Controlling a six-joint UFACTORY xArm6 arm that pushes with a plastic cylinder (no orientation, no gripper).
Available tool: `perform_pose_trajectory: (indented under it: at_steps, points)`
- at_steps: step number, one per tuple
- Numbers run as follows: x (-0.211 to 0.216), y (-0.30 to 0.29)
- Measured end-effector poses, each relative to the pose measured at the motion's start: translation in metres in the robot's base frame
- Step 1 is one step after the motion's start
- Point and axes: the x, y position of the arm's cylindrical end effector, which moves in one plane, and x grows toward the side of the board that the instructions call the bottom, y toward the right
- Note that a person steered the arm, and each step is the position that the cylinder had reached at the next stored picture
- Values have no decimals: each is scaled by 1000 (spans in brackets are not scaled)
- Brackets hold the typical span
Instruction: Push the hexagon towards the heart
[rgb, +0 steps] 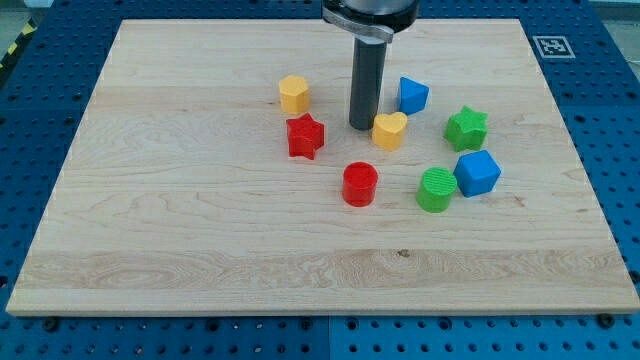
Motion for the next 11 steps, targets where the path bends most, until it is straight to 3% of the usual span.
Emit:
perform_pose_trajectory:
  at_steps: [2,5,6,7,8,11]
  points:
    - [-13,-23]
    - [-79,-71]
    - [-96,-111]
    - [-95,-172]
    - [-76,-192]
    - [-71,-153]
